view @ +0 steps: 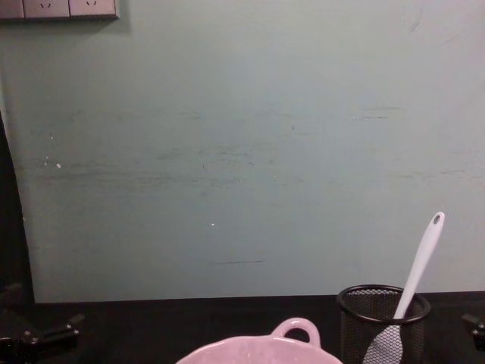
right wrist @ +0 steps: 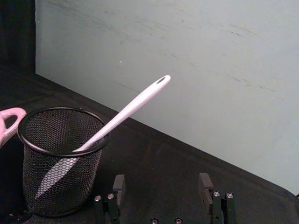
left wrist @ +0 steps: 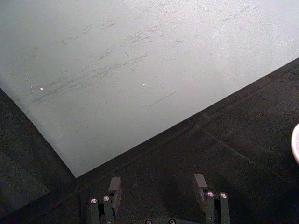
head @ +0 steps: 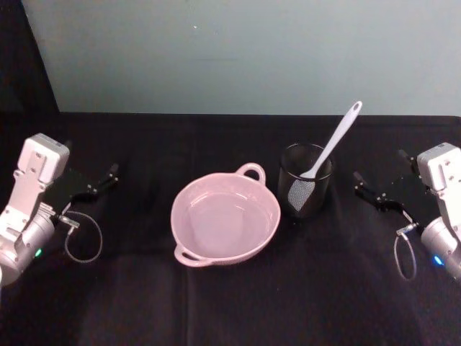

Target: Use the one hand to pick up the spoon and stir the clear water in the bowl.

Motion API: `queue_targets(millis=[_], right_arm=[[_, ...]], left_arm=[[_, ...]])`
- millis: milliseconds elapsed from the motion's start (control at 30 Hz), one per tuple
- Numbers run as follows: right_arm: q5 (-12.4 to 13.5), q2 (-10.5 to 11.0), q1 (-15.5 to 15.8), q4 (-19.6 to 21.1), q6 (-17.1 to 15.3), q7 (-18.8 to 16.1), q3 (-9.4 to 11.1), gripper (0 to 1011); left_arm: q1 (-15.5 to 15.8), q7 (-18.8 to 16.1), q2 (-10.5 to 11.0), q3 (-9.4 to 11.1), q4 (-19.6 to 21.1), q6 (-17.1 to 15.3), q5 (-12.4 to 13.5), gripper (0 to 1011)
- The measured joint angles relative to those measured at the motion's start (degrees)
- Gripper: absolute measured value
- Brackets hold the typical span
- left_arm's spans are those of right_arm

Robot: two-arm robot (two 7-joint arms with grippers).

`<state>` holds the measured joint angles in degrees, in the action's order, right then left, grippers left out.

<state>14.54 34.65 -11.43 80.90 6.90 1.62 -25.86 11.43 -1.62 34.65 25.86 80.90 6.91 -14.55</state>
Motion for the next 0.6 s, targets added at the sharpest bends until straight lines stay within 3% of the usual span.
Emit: queue_targets(millis=[600], right_arm=[[0.0, 0.0, 0.0, 0.0, 0.0, 0.0, 0.0, 1002]], left_arm=[[0.0, 0.0, 0.0, 0.0, 0.0, 0.0, 0.0, 1011]])
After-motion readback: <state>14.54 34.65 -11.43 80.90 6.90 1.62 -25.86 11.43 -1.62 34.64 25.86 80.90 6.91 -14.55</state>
